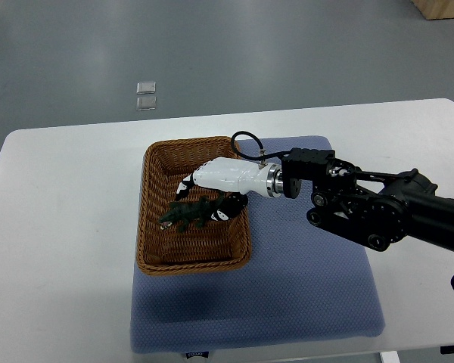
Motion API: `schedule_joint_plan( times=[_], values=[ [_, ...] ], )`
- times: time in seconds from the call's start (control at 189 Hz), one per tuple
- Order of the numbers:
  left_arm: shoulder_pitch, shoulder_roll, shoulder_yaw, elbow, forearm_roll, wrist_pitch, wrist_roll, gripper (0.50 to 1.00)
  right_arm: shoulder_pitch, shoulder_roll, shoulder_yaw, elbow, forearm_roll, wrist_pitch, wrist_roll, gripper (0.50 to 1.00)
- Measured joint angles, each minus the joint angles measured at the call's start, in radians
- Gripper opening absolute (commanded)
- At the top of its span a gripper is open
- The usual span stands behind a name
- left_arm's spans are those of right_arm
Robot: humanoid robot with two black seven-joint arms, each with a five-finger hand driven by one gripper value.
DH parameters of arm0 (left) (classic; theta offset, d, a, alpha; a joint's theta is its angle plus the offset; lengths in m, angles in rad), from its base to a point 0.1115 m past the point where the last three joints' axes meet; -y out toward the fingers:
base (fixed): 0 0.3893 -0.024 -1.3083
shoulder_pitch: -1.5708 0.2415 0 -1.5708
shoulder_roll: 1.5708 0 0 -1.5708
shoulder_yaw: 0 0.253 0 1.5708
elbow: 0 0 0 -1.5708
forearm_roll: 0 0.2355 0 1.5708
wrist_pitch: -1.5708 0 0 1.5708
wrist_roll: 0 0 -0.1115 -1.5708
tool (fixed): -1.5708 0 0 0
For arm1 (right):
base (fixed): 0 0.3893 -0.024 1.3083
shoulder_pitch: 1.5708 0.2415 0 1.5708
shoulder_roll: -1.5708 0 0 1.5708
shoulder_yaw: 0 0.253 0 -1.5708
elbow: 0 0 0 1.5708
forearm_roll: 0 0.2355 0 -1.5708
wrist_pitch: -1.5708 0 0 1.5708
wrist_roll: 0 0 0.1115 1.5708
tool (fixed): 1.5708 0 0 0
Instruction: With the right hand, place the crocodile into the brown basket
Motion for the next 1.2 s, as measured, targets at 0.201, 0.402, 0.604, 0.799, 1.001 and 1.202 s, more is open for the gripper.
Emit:
schedule_joint_plan(
  times=[0.201,0.402,0.604,0.799,1.001,1.202],
  values=[
    [0.000,0.000,0.000,0.000,0.000,0.000,0.000,1.000,0.000,0.003,0.000,0.001,0.003,0.000,0.000,0.864],
    [0.000,0.000,0.000,0.000,0.000,0.000,0.000,1.000,0.013,-0.003,0.016,0.011,0.017,0.000,0.003,0.893],
    [0.000,0.000,0.000,0.000,0.000,0.000,0.000,1.000,0.005,-0.012,0.141,0.012,0.102,0.006,0.008,0.895],
    [0.000,0.000,0.000,0.000,0.000,0.000,0.000,1.000,-0.087,-0.014,0.324,0.002,0.320,0.009,0.009,0.895],
    [0.000,0.000,0.000,0.000,0.000,0.000,0.000,1.000,-0.194,-0.002,0.520,-0.021,0.545,0.001,0.010,0.895],
    [0.000,0.000,0.000,0.000,0.000,0.000,0.000,1.000,-0.257,0.022,0.688,-0.144,0.765,-0.003,0.014,0.895]
  ],
)
